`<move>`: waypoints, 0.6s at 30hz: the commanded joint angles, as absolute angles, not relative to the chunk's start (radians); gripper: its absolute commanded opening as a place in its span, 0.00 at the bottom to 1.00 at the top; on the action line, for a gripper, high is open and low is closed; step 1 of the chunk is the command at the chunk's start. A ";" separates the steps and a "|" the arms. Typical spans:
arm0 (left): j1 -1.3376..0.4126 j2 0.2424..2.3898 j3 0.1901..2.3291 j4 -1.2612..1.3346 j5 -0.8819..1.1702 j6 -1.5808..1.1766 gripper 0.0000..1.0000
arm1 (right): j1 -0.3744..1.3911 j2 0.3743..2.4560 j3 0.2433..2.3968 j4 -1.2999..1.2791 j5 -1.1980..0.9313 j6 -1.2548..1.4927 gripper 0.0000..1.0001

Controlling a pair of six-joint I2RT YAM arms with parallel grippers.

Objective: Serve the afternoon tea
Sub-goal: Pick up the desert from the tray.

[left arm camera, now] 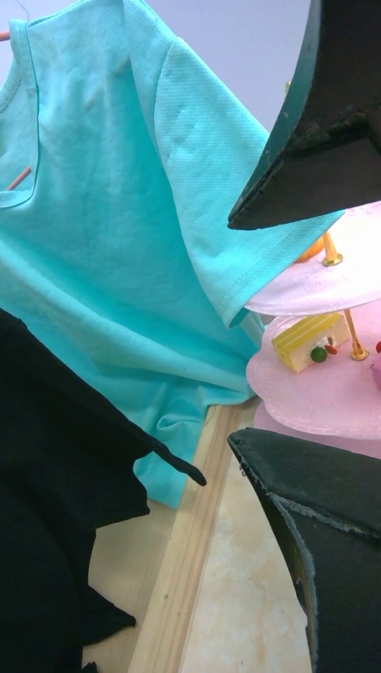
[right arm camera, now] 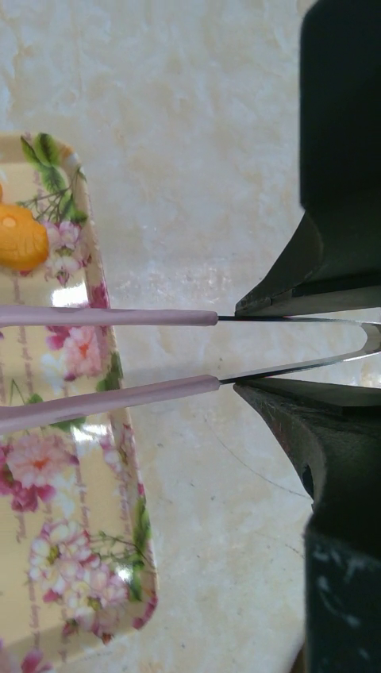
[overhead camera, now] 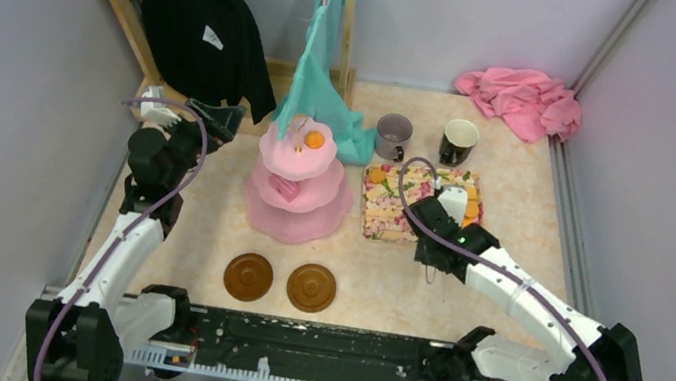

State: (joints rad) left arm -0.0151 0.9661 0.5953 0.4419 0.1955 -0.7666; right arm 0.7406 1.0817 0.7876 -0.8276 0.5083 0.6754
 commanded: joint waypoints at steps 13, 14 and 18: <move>-0.012 0.956 0.583 0.489 0.216 -0.782 0.99 | 0.522 1.172 0.865 -0.764 0.449 0.537 0.33; -0.011 0.956 0.583 0.489 0.216 -0.782 0.99 | 0.514 1.177 0.870 -0.763 0.448 0.533 0.34; -0.012 0.958 0.581 0.491 0.215 -0.783 0.99 | 0.486 1.198 0.885 -0.750 0.436 0.512 0.34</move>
